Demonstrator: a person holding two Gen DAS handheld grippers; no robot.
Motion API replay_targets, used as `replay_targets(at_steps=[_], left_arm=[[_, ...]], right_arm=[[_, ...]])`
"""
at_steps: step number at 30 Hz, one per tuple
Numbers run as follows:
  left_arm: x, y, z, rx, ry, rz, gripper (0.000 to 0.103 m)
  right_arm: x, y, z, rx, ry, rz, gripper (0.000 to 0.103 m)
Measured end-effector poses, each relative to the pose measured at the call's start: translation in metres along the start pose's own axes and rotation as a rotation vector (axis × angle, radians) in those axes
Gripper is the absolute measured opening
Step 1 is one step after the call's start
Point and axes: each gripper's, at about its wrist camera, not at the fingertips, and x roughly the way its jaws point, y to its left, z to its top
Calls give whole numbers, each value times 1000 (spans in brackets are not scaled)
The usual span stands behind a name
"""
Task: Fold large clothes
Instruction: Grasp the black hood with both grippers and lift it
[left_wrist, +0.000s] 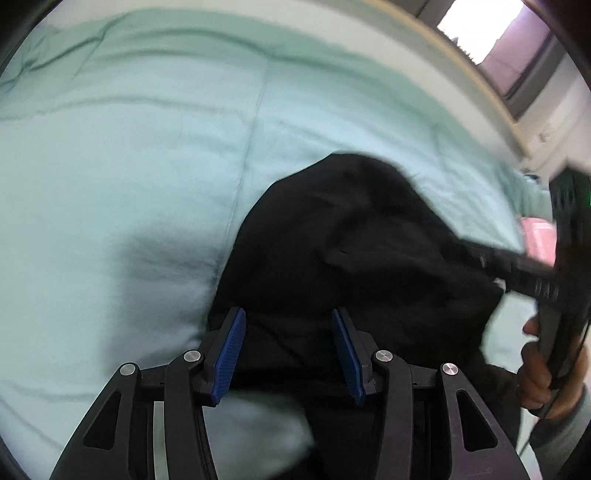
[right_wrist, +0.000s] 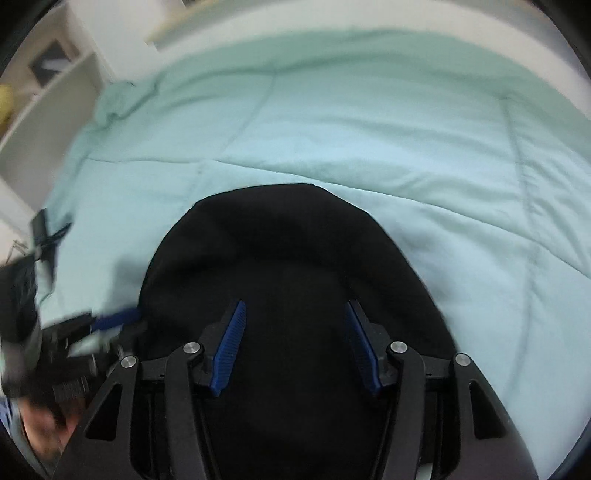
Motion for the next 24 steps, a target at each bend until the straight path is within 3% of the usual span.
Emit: replay_targets(at_steps=[3,5,7,8,10,14,19,22,24], left_arm=[[-18,-4,0,-19,-22,-70,50],[-10,-2,-3,-46,0,-93,50],[23,3,-10,-69,94,-13,50],[32,6,-15,-70,119,-8,50],[45,1,-18,-24,119,20,50],[29,-12,-9,48,109,25,50],[-36,-13,25,93,-7,-115,50],[-38,-3,63,62,-41,-122,71],[-24,3,82,61,-14,-102,72]], right_arm=[[-30,-12,-28,-20,-17,-41,60],[-25,-30,-45,-8,26,-51,58],[-1,-36,-73,17,106,-68,56],[16,-43,-82,42,155,-38,56],[26,-48,-91,69,152,-19,54],[17,-45,-80,58,168,-28,55],[-32,-53,-49,44,63,68,58],[-45,-62,-23,42,21,97,60],[-36,-67,-3,24,37,90,61]])
